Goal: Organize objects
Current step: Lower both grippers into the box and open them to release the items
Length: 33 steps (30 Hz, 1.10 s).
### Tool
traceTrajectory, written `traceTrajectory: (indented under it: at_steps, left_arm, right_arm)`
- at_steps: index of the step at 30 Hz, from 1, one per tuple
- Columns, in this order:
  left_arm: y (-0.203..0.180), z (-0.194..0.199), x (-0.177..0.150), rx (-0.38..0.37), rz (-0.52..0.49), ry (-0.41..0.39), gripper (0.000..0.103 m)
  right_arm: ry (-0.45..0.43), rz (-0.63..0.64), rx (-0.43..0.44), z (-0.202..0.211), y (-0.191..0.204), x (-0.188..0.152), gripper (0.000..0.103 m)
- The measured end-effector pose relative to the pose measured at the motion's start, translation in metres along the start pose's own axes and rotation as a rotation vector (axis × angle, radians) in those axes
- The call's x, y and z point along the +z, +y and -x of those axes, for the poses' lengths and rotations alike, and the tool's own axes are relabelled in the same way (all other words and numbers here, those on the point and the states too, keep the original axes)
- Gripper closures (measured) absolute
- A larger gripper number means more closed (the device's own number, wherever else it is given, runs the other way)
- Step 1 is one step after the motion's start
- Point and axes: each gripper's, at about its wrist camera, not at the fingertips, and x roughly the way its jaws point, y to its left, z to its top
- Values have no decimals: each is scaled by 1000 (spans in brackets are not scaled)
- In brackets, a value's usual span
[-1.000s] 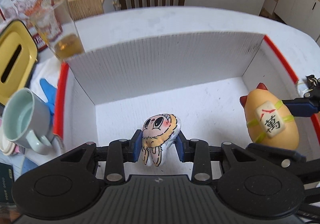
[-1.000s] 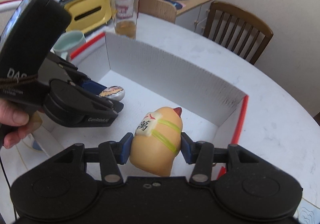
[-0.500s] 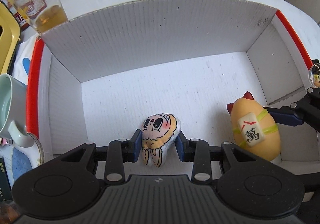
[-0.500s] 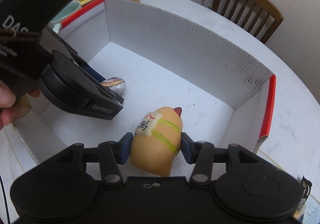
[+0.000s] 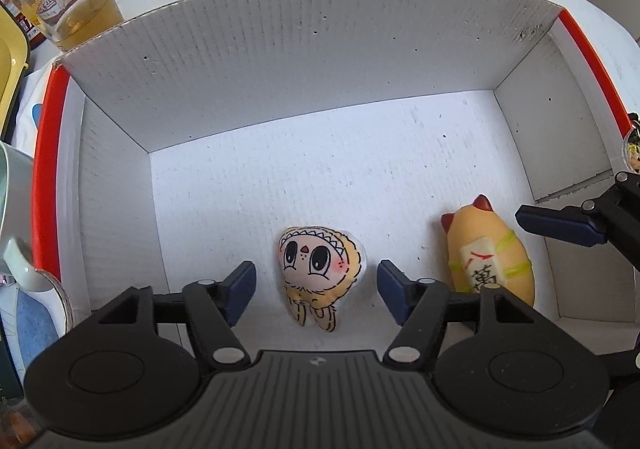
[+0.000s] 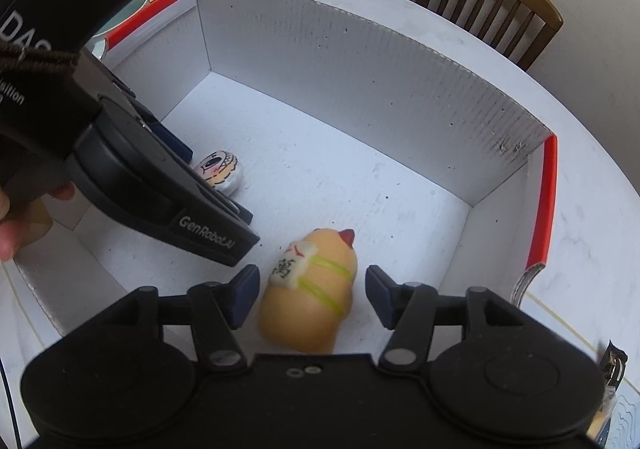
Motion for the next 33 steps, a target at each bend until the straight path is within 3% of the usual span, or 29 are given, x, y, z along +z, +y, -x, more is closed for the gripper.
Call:
traceTrajectory:
  at_steps: [12, 16, 20, 25, 29, 33]
  left_arm:
    - [5, 8, -6, 1, 48, -24, 31]
    - [5, 15, -8, 0, 55, -44, 21]
    - [-4, 23, -11, 0, 71, -68, 21]
    - [-6, 27, -13, -23, 121, -113, 17]
    - [-6, 44, -21, -33, 145, -149, 9]
    - [-14, 55, -26, -31, 166, -189, 9]
  right_arm:
    - [-78, -6, 12, 21, -2, -4, 19]
    - [-120, -17, 25, 36, -7, -7, 13]
    - [-163, -31, 40, 51, -13, -12, 7]
    - [-207, -21, 50, 68, -19, -18, 6]
    - [-245, -11, 59, 84, -22, -25, 5]
    - [-279, -20, 79, 102, -29, -35, 4]
